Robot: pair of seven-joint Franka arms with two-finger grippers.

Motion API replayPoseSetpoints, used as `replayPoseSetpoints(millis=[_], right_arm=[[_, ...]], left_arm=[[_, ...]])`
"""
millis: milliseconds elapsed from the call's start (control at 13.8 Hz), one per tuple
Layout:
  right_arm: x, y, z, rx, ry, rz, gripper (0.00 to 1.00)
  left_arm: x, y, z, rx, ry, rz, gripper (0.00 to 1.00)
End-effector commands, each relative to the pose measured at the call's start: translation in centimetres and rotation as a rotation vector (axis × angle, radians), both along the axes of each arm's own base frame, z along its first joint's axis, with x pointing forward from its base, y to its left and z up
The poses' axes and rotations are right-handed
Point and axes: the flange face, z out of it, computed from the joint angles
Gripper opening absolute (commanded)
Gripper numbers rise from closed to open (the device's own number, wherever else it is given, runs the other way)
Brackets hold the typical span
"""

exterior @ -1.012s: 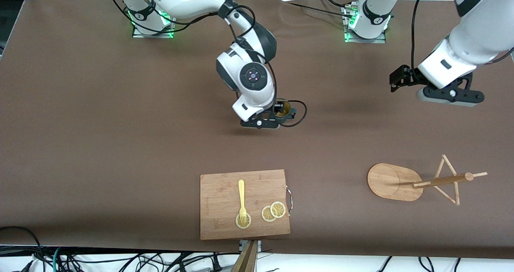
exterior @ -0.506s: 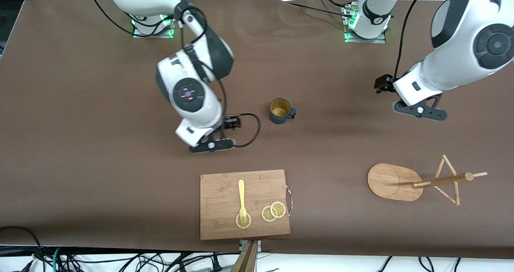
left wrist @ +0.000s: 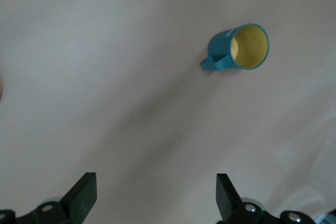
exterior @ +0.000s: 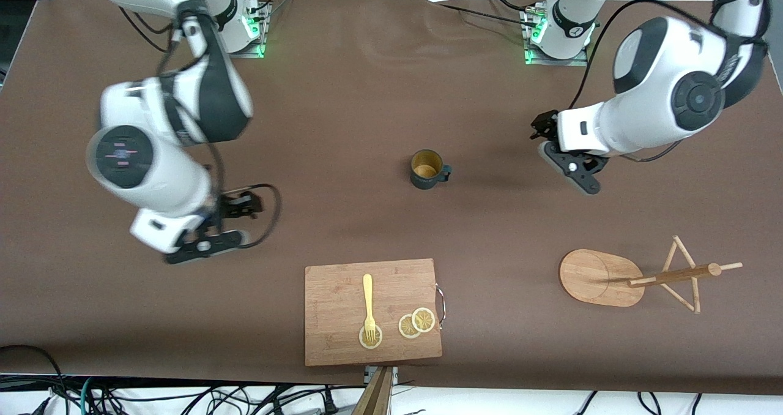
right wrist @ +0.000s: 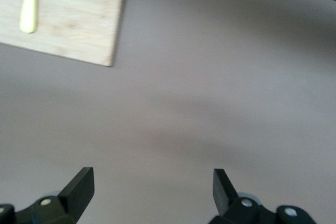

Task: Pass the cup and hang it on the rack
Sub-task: 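Set the mug down and withdraw the right gripper while the left gripper approaches, then lower the left gripper to the mug handle and grasp it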

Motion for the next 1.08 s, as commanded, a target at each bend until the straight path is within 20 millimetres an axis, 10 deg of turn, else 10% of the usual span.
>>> replayPoseSetpoints(millis=[0, 217, 578, 1012], right_arm=[[-1.8, -7.9, 2.3, 0.042, 0.036, -0.065, 1.00], [-4.6, -12.2, 5.3, 0.037, 0.031, -0.110, 1.00], [-8.5, -19.2, 10.8, -0.005, -0.043, -0.185, 1.00], [-12.4, -22.0, 14.4, 0.003, -0.085, -0.225, 1.00]], left_arm=[[-1.0, -0.1, -2.7, -0.125, -0.099, -0.179, 1.00], [-2.2, 0.7, -8.0, -0.229, -0.268, -0.329, 1.00], [-3.7, -3.3, -13.5, -0.437, -0.352, -0.507, 1.00], [-4.7, -5.1, -21.0, -0.551, -0.487, -0.674, 1.00]])
